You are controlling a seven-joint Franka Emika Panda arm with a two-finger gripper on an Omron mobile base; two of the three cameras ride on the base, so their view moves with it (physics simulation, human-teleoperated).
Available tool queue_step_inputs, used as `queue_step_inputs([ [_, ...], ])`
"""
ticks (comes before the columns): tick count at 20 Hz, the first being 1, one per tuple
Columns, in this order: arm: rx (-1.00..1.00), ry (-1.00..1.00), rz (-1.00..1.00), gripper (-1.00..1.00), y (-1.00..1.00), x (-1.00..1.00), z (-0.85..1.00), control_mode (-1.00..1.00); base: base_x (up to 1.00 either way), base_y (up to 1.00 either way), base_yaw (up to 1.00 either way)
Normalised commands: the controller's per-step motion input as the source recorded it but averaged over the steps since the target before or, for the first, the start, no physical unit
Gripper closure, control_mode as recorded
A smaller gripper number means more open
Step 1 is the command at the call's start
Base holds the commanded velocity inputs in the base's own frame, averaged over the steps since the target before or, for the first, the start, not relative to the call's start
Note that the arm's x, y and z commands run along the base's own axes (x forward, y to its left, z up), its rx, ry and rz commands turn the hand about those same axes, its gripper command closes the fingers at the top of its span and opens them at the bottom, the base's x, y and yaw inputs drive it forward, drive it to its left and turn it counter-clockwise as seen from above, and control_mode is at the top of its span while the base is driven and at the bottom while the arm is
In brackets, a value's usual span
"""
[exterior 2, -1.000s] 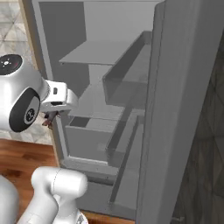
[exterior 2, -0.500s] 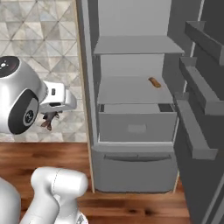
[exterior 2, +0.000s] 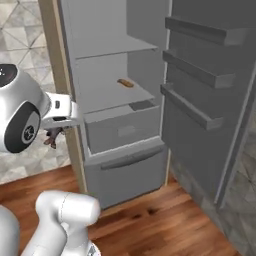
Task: Take the fish from the fridge and place it on the digital scale on the counter by the fridge. Wait a few seconds for a reading, then move it to the plate on the dining counter.
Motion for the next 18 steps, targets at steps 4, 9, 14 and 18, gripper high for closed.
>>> queue_step_inputs([
  [4, 0.00, 0.00, 0.00, 1.00, 0.00, 0.00, 0.00, 1.00, 0.00, 0.00, -0.94],
  [9, 0.00, 0.00, 0.00, 1.00, 0.00, 0.00, 0.00, 1.00, -0.01, 0.04, -0.97],
  [14, 0.00, 0.00, 0.00, 1.00, 0.00, 0.00, 0.00, 1.00, 0.00, 0.00, -1.00],
  [18, 0.00, 0.00, 0.00, 1.00, 0.00, 0.00, 0.00, 1.00, 0.00, 0.00, -1.00],
])
